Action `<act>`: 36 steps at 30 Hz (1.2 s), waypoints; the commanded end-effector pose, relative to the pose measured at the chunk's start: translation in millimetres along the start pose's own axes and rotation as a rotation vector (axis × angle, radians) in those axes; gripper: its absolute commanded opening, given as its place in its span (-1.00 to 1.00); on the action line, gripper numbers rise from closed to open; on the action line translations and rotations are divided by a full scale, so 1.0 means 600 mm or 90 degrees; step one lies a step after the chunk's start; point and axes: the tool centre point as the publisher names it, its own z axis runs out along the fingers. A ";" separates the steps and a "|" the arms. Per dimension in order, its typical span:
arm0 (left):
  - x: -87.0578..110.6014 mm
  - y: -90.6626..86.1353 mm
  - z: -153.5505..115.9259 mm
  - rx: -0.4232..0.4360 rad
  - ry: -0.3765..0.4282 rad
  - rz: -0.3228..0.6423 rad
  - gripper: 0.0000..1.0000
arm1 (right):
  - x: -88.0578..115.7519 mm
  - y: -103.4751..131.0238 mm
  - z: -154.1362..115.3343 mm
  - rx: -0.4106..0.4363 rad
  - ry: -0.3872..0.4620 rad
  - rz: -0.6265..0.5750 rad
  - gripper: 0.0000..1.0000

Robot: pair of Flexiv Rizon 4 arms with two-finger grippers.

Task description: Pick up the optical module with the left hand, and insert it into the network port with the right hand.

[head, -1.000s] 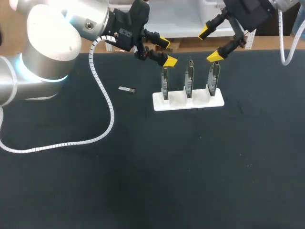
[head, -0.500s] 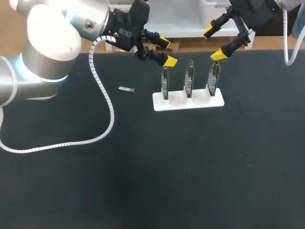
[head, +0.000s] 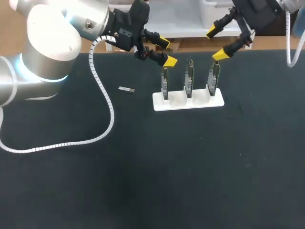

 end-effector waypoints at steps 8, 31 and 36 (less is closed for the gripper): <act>-0.002 -0.001 0.000 -0.002 0.004 -0.002 1.00 | 0.023 -0.003 -0.035 0.013 -0.002 0.018 1.00; -0.002 -0.001 0.000 -0.002 0.004 -0.002 1.00 | 0.065 -0.003 -0.084 0.016 0.004 0.038 1.00; -0.002 -0.001 0.000 -0.002 0.004 -0.002 1.00 | 0.071 -0.001 -0.090 -0.009 0.000 0.026 1.00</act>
